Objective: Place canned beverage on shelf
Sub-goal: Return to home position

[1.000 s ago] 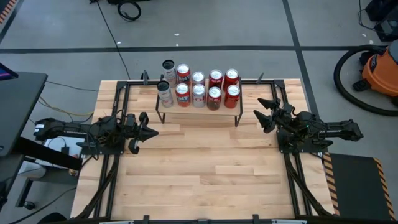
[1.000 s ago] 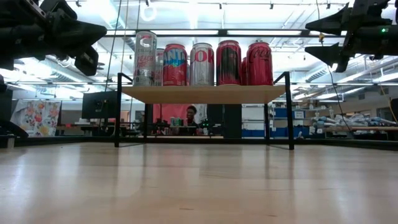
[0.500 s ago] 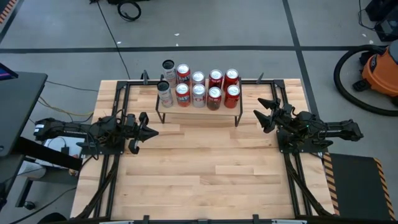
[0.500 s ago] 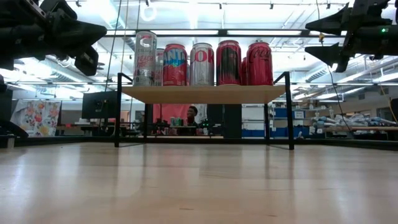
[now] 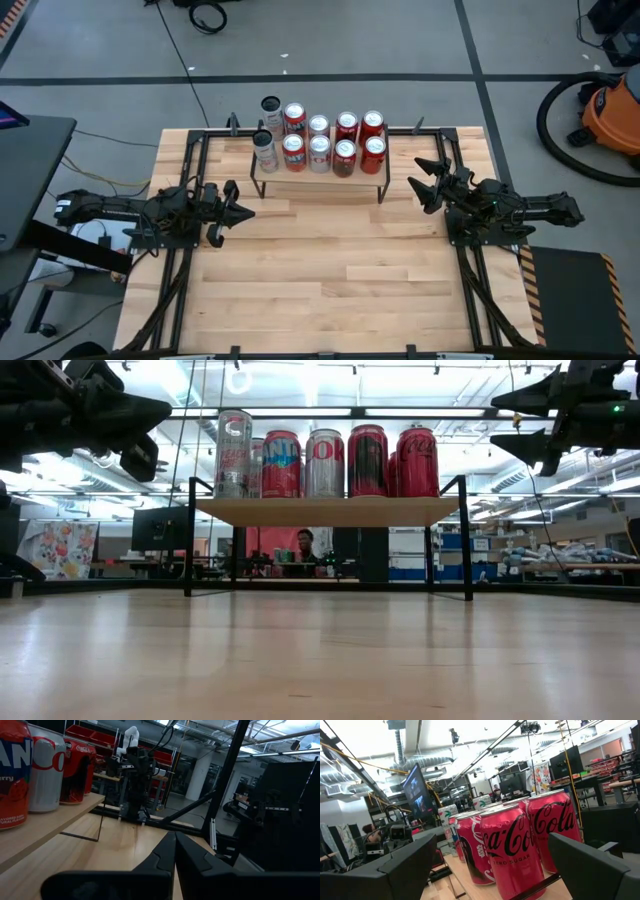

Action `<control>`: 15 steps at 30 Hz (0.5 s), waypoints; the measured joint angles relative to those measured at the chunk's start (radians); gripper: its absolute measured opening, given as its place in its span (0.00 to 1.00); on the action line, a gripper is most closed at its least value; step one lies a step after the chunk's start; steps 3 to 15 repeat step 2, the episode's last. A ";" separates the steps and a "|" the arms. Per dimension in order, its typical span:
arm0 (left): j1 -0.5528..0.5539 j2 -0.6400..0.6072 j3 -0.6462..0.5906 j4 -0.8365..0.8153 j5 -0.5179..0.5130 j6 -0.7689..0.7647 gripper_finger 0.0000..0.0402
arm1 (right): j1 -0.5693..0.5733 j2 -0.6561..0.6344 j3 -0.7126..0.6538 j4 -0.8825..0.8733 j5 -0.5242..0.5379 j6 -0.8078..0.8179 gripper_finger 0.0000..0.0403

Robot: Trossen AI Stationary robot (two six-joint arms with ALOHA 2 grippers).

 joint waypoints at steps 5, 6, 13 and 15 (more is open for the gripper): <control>0.000 0.000 0.000 0.000 0.000 0.000 0.04 | 0.000 0.000 0.000 0.000 0.000 0.000 0.97; 0.000 0.000 0.000 0.000 0.000 0.000 0.04 | 0.000 0.000 0.000 0.000 0.000 0.000 0.97; 0.000 0.000 0.000 0.000 0.000 0.000 0.04 | 0.000 0.000 0.000 0.000 0.000 0.000 0.97; 0.000 0.000 0.000 0.000 0.000 0.000 0.04 | 0.000 0.000 0.000 0.000 0.000 0.000 0.97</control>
